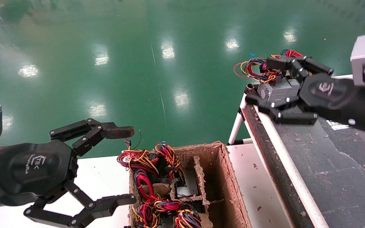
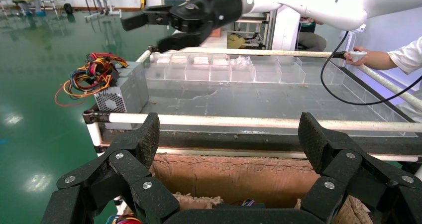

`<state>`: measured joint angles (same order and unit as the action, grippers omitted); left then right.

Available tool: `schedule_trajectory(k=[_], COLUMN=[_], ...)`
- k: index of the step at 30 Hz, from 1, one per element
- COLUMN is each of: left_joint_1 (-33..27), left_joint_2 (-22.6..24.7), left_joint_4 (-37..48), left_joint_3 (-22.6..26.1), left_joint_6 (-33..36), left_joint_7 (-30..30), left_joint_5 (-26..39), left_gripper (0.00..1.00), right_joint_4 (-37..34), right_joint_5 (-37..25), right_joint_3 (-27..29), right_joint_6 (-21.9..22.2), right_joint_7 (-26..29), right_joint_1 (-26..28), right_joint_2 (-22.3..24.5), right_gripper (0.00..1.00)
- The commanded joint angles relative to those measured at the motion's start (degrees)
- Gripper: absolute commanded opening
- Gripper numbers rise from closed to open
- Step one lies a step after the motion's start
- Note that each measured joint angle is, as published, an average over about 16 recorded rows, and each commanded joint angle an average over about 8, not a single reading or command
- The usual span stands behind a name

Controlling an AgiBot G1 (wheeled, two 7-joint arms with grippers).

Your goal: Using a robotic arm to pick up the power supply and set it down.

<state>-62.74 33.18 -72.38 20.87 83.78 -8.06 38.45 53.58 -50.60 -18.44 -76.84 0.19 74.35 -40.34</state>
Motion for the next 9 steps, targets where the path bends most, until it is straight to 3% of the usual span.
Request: schedule_trajectory(k=[1, 9], left_joint_1=[0.0, 0.0], left_joint_2=[0.0, 0.0], left_joint_4=[0.0, 0.0], left_joint_3=[0.0, 0.0], left_joint_6=[0.0, 0.0], left_joint_7=[0.0, 0.0], left_joint_5=[0.0, 0.0], left_gripper=[1.0, 1.0], right_joint_4=[2.3, 9.9], right_joint_5=[1.0, 4.32], right_joint_3=[0.28, 1.2], right_joint_6=[-1.02, -4.38], right_joint_7=[1.21, 5.23], right_joint_1=[-1.47, -6.33], right_joint_2=[0.61, 2.63], right_gripper=[1.0, 1.0])
